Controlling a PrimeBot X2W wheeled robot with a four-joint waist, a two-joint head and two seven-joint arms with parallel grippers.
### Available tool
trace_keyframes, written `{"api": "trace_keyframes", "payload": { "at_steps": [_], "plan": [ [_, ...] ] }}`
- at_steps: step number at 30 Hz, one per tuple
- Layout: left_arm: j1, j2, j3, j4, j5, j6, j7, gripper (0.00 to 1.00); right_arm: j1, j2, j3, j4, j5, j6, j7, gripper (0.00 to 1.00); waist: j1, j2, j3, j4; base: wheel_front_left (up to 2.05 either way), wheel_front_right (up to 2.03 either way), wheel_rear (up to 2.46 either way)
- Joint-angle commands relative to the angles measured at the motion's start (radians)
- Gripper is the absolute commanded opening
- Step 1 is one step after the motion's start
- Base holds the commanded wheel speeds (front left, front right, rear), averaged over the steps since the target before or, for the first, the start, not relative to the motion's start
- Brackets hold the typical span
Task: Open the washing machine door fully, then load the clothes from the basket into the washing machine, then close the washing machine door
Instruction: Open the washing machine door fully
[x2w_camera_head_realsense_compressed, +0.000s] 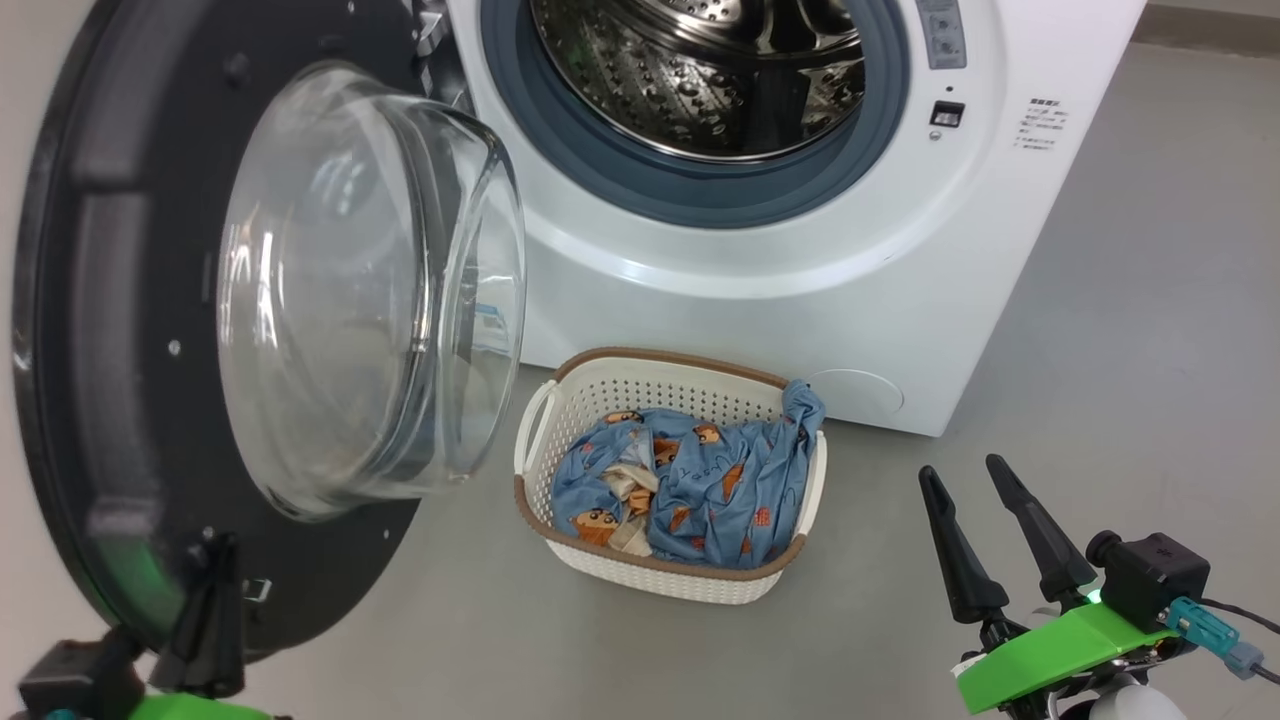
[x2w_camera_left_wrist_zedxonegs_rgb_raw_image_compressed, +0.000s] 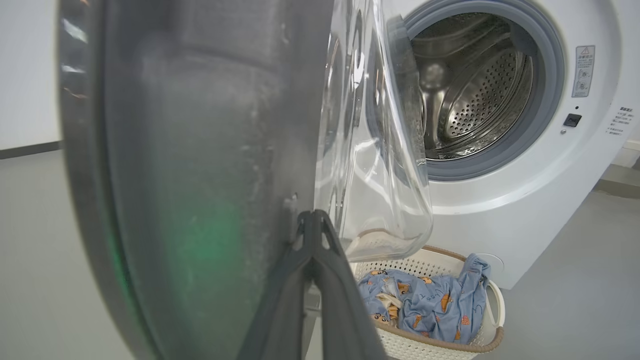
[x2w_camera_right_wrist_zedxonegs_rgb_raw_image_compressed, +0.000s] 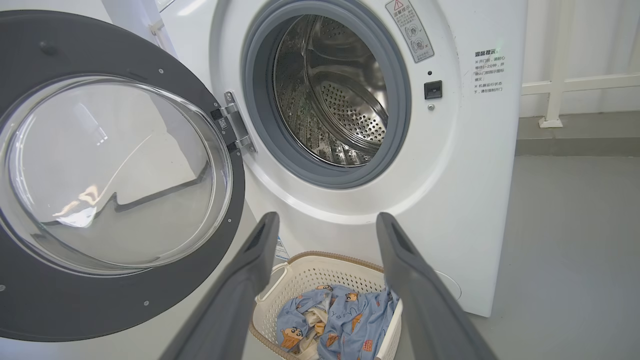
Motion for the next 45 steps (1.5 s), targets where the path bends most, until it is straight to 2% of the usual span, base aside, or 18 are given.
{"api": "trace_keyframes", "payload": {
  "at_steps": [1,16,27,35,45],
  "plan": [
    [-0.063,0.045,0.064,-0.02,-0.01,0.018,0.0,0.0,-0.025,0.003,0.018,-0.027,0.011,0.009,-0.012,1.0,0.0,0.0,0.015,0.014,0.0,0.0,0.0],
    [-0.213,0.119,0.117,0.155,-0.099,-0.033,0.064,0.0,-0.063,0.013,0.014,-0.027,0.005,0.009,-0.012,1.0,0.0,0.0,0.077,0.078,0.0,0.0,0.0],
    [-0.373,0.19,0.133,0.366,-0.127,-0.079,0.038,0.0,-0.095,0.023,0.018,-0.022,0.007,0.009,-0.012,1.0,0.0,0.0,0.119,0.111,0.0,0.0,0.0],
    [-0.502,0.265,0.105,0.526,-0.11,-0.104,0.028,0.0,-0.117,0.027,0.023,-0.019,0.006,0.009,-0.012,1.0,0.0,0.0,0.143,0.11,0.0,0.0,0.0],
    [-0.673,0.32,0.029,0.727,-0.092,-0.123,0.032,0.0,-0.131,0.027,0.03,-0.01,0.011,0.009,-0.012,1.0,0.0,0.0,0.152,0.104,0.0,0.0,0.0]
  ]
}}
